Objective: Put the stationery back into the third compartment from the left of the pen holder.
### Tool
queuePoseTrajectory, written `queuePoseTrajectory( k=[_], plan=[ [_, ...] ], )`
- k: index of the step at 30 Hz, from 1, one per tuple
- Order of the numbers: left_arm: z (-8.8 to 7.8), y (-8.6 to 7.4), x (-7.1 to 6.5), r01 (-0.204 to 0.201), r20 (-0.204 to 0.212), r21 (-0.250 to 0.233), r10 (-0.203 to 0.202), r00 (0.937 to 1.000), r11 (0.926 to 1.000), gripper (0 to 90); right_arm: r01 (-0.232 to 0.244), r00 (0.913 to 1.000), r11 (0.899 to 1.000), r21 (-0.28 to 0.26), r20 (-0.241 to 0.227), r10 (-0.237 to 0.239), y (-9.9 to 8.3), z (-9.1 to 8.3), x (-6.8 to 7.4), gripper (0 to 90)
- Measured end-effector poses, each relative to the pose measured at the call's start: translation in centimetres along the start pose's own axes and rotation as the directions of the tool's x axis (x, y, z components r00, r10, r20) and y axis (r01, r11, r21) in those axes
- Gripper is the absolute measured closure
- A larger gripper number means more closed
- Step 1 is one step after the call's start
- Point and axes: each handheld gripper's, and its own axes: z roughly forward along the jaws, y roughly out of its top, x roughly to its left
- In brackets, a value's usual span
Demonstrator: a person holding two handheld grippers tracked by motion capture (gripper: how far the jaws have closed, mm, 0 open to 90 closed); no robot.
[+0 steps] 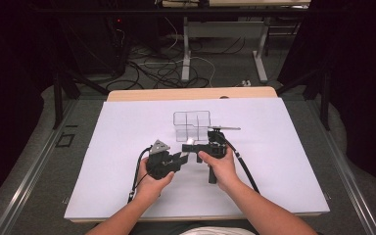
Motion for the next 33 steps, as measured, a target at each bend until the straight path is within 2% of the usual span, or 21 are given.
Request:
queuePoseTrajectory(
  k=[11, 16, 23, 29, 33],
  plan=[
    [0.0, -0.02, -0.52, -0.018, 0.025, -0.012, 0.018, 0.9995, 0.9998, 70.7, -0.023, 0.9996, 1.0, 0.009, -0.015, 0.023, -0.17, 0.28, 0.04, 56.6],
    [0.1, -0.07, -0.66, -0.018, 0.027, -0.018, 0.019, 0.9995, 0.9997, 70.7, -0.035, 0.9991, 0.999, -0.01, -0.024, 0.035, -0.15, 0.28, 0.07, 63.1],
    [0.02, -0.05, -0.49, -0.015, 0.037, -0.017, 0.016, 0.9992, 0.9997, 70.7, -0.05, 0.9981, 0.999, 0.002, -0.035, 0.05, -0.07, 0.18, 0.08, 64.5],
    [0.06, -0.15, -0.3, 0.004, 0.053, -0.025, -0.003, 0.9986, 0.9997, 70.4, -0.058, 0.9975, 0.998, 0.002, -0.041, 0.058, -0.07, 0.2, 0.1, 65.5],
    [0.18, -0.2, -0.35, -0.004, 0.05, -0.022, 0.005, 0.9988, 0.9997, 68.0, -0.056, 0.9975, 0.998, 0.0, -0.043, 0.056, -0.07, 0.23, 0.06, 66.1]
  ],
)
